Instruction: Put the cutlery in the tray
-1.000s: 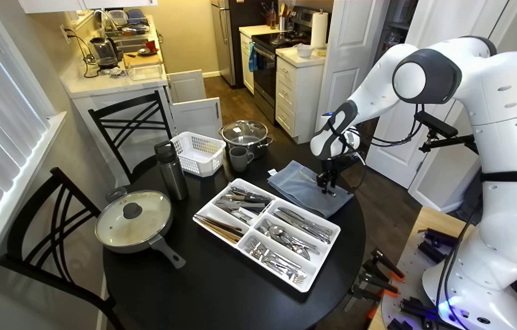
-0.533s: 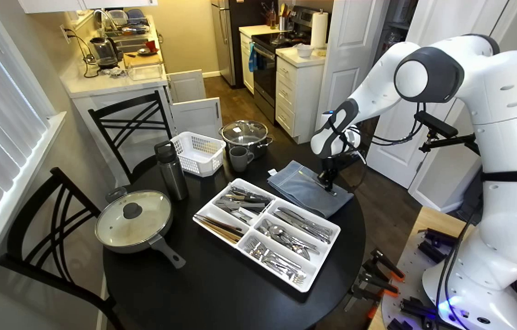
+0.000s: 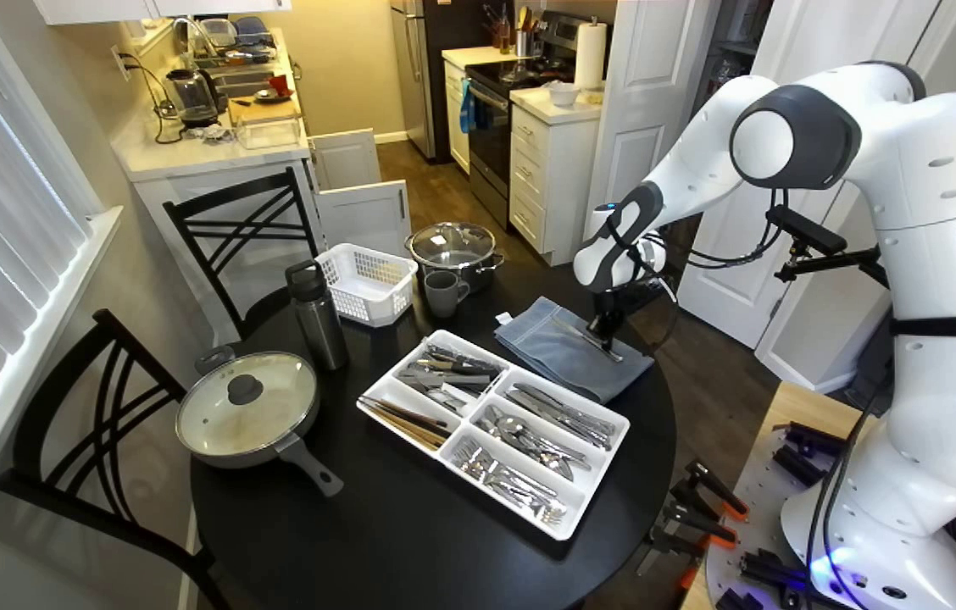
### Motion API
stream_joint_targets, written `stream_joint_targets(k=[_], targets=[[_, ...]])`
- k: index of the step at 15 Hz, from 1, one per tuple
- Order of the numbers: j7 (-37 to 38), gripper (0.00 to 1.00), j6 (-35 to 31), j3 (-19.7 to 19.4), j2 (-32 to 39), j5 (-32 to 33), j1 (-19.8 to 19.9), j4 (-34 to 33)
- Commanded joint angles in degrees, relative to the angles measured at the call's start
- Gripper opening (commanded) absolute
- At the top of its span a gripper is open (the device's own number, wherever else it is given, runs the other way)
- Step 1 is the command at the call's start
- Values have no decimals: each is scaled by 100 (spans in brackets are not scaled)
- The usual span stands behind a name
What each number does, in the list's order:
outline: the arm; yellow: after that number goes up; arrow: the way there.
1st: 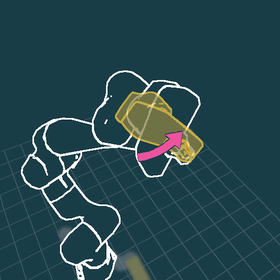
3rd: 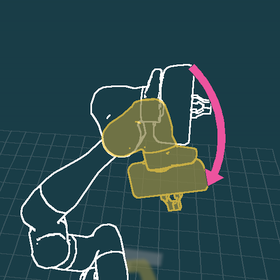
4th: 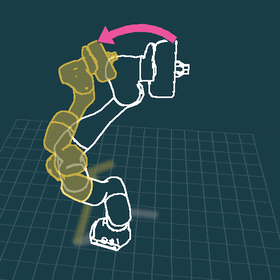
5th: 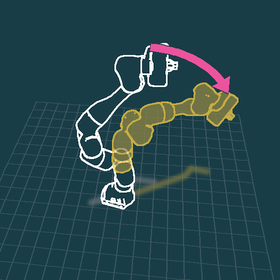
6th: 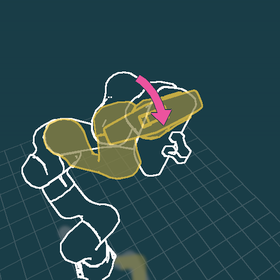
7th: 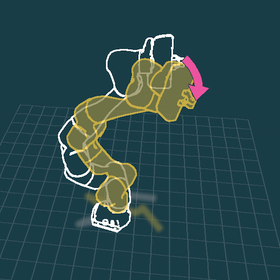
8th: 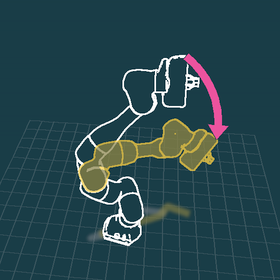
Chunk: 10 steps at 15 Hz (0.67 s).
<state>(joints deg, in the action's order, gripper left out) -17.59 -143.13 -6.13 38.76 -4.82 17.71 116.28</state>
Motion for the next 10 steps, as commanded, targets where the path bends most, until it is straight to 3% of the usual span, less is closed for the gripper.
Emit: stream_joint_targets(k=[1, 8, 9, 10], targets=[[136, 28, 52, -42, -185, 182, -43, 207], [100, 71, -4, -6, -90, 150, -8, 180], [120, 39, 8, -16, -53, 157, -17, 162], [113, 30, 8, -9, -29, 149, -7, 155]])
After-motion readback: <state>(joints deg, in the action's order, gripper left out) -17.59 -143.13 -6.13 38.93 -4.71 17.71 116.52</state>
